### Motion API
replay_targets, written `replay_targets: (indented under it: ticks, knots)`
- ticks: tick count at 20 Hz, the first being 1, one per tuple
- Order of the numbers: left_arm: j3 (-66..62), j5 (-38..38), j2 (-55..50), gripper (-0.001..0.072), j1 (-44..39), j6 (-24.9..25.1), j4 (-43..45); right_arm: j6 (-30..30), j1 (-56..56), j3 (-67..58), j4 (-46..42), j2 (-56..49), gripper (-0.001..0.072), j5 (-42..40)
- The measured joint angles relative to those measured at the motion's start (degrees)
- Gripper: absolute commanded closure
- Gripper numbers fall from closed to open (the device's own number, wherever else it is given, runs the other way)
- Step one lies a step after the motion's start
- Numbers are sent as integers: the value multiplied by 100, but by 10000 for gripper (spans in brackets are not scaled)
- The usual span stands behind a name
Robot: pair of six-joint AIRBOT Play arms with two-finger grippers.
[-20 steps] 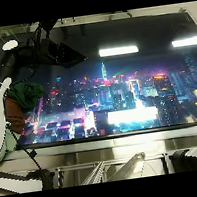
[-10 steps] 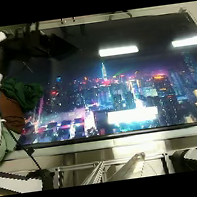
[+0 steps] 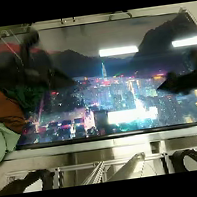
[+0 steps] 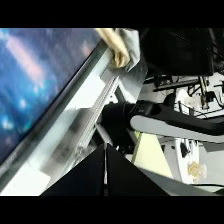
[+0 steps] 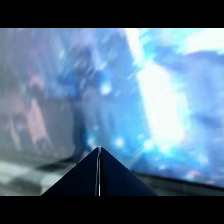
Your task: Fold the shirts.
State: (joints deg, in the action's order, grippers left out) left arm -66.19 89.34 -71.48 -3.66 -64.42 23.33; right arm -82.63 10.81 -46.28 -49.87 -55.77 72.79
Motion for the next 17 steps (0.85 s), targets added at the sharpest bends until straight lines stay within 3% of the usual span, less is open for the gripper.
replay_targets:
  ticks: [6,12,17]
  knots:
    - [3254,-907,1637,677,136,111,424,109,-1307,1340,466,809,696,-769]
    - [3995,-1047,2352,677,551,170,511,127,-1488,1523,612,914,695,-863]
    - [4089,-898,2284,678,654,177,518,127,-1513,1545,645,927,695,-841]
